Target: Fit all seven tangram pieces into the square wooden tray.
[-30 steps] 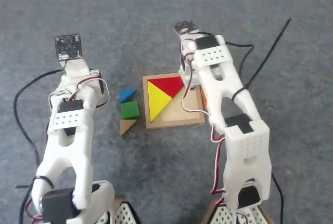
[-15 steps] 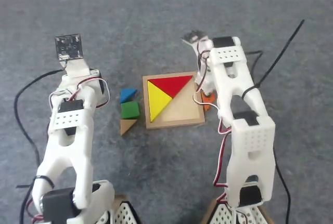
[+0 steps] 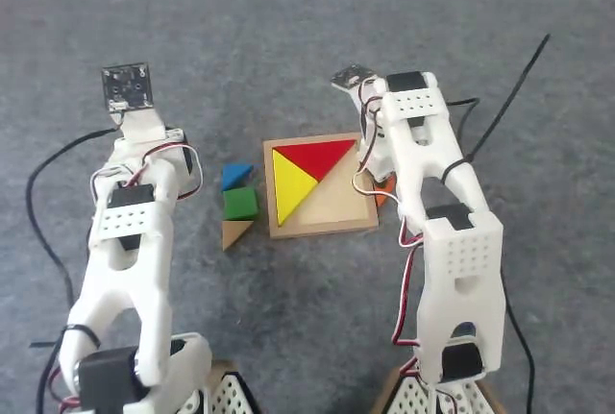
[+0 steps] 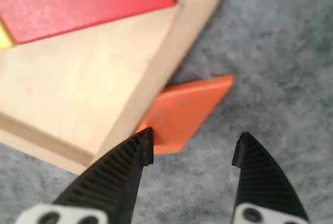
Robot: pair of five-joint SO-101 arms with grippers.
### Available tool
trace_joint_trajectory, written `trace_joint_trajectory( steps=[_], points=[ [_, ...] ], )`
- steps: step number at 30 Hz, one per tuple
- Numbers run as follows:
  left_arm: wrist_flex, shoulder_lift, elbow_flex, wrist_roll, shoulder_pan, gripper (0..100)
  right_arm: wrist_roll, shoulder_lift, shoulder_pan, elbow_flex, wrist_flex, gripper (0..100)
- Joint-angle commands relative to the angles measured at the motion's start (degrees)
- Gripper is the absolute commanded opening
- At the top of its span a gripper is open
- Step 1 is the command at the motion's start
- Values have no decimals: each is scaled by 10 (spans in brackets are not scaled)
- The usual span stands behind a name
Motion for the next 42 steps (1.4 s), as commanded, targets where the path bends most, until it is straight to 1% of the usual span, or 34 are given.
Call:
trace_joint_trajectory(
  steps=[1, 4, 7, 12, 14, 20, 22, 26, 28, 37, 42],
  points=[
    [-12, -25, -9, 5, 5, 15, 4, -22, -24, -19, 9, 259],
    [-12, -25, -9, 5, 5, 15, 4, -5, -36, -20, 4, 259],
    [-12, -25, -9, 5, 5, 15, 5, 6, -30, -23, -5, 259],
    [-12, -24, -9, 5, 5, 15, 9, 8, 15, -23, -12, 259],
    [-12, -24, -9, 5, 5, 15, 9, 8, 22, -23, -18, 259],
    [-12, -24, -9, 5, 6, 15, 6, 14, 0, -20, -45, 257],
    [-12, -24, -9, 5, 6, 15, 6, 14, -3, -20, -54, 223],
    [-12, -24, -9, 5, 6, 15, 7, 15, -1, -20, -64, 91],
    [-12, -24, -9, 5, 6, 15, 6, 15, -1, -20, -63, 49],
    [-12, -25, -9, 5, 6, 15, 4, 7, -1, -22, -59, 39],
    [-12, -25, -9, 5, 6, 15, -46, -11, -2, -39, -45, 38]
  ],
)
